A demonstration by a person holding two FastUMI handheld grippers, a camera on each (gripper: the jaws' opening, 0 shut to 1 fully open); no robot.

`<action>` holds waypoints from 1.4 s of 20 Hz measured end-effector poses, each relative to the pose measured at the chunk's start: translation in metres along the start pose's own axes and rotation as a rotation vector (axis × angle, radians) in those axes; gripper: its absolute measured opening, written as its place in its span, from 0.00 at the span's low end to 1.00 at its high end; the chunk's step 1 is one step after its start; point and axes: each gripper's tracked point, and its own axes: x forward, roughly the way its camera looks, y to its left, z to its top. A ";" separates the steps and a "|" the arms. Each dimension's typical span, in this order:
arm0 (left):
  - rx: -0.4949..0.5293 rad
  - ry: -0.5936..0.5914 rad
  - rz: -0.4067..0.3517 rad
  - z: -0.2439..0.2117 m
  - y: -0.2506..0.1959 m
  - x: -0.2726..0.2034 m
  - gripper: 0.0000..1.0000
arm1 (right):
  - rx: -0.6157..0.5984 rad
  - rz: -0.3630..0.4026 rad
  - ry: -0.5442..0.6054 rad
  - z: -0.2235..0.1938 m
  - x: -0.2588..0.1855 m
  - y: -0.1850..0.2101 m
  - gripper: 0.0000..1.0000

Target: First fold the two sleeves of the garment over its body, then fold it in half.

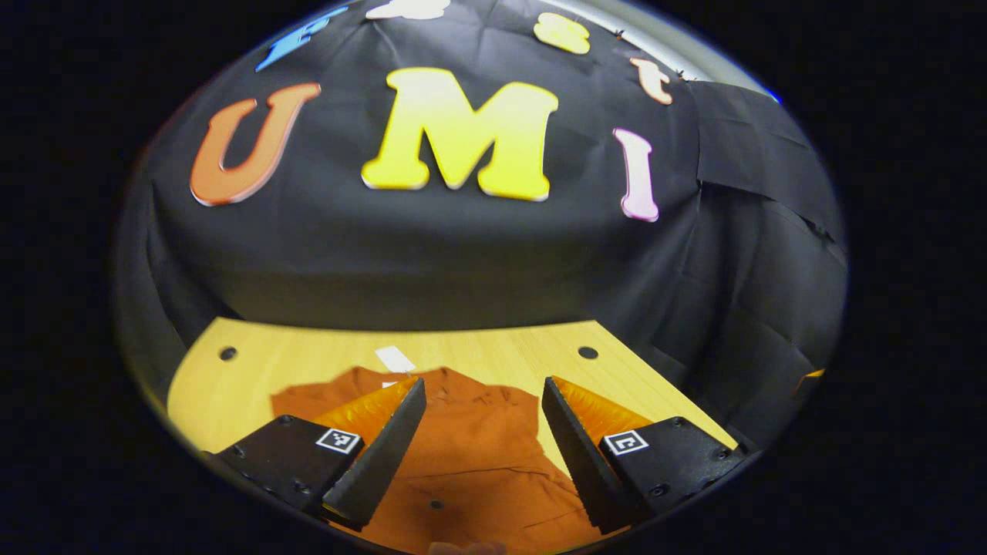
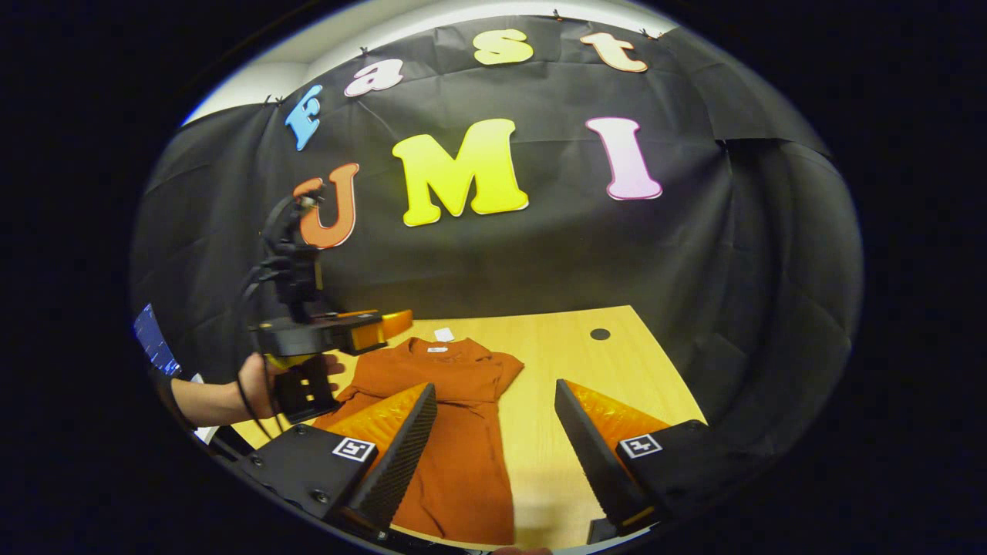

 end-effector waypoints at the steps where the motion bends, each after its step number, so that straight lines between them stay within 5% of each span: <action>1: 0.000 -0.030 0.013 0.008 0.007 -0.022 0.98 | -0.002 0.010 0.007 -0.003 0.004 0.006 0.98; 8: -0.015 -0.136 0.267 -0.010 0.121 -0.177 1.00 | -0.041 0.017 0.016 -0.023 0.015 0.055 0.99; 11: -0.063 0.026 0.183 -0.069 0.129 -0.185 0.98 | -0.034 0.012 0.104 -0.057 0.010 0.046 0.99; 13: -0.126 0.255 0.096 -0.157 0.136 -0.207 0.99 | -0.087 -0.044 0.187 -0.096 -0.004 0.016 0.99; 18: -0.328 0.609 0.073 -0.303 0.166 -0.272 0.99 | -0.073 -0.109 0.459 -0.218 -0.048 -0.028 0.96; 21: -0.464 0.664 0.062 -0.329 0.177 -0.271 0.99 | -0.030 -0.136 0.512 -0.243 -0.049 -0.040 0.96; 25: -0.475 0.678 0.038 -0.328 0.166 -0.258 0.97 | -0.005 -0.163 0.544 -0.259 -0.041 -0.045 0.99; 28: -0.437 0.715 0.044 -0.337 0.158 -0.256 0.72 | -0.007 -0.159 0.589 -0.281 -0.034 -0.040 0.96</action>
